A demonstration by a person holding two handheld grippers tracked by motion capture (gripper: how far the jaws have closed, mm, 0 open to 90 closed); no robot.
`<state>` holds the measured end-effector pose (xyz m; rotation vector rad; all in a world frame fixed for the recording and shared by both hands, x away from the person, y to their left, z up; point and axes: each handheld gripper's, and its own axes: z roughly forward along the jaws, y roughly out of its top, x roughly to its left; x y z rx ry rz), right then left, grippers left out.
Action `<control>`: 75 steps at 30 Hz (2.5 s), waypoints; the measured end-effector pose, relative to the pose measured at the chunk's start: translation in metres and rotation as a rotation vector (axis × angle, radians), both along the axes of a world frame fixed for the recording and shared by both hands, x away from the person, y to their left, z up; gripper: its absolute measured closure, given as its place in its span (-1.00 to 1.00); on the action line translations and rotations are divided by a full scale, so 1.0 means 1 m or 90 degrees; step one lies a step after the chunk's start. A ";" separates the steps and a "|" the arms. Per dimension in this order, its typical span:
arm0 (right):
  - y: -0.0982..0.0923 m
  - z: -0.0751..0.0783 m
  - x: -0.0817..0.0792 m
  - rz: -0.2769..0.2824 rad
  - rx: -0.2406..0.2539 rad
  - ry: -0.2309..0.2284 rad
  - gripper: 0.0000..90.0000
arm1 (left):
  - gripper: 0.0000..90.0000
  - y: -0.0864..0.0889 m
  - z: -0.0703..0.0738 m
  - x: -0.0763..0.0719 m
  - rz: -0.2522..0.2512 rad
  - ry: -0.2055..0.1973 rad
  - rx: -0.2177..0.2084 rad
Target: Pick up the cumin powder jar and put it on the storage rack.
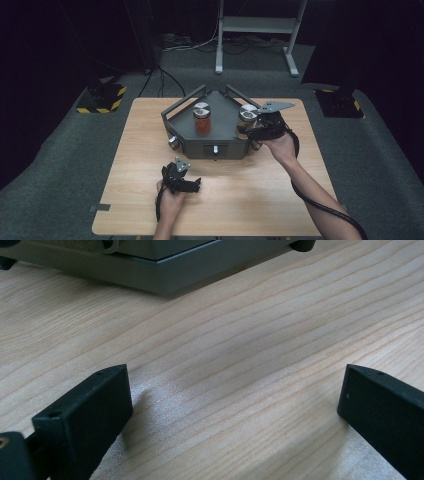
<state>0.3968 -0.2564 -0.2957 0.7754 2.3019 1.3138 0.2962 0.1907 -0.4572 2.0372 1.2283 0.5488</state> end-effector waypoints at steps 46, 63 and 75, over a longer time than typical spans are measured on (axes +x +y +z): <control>0.034 -0.022 0.028 -0.053 -0.031 0.018 -0.30 | -0.98 0.000 0.000 0.000 0.000 -0.001 0.000; 0.034 -0.022 0.028 -0.054 -0.032 0.020 -0.31 | -0.98 0.000 0.000 0.000 0.000 -0.001 0.001; 0.027 -0.026 0.027 -0.051 -0.015 0.014 -0.70 | -0.98 0.000 0.000 0.000 0.000 -0.001 0.000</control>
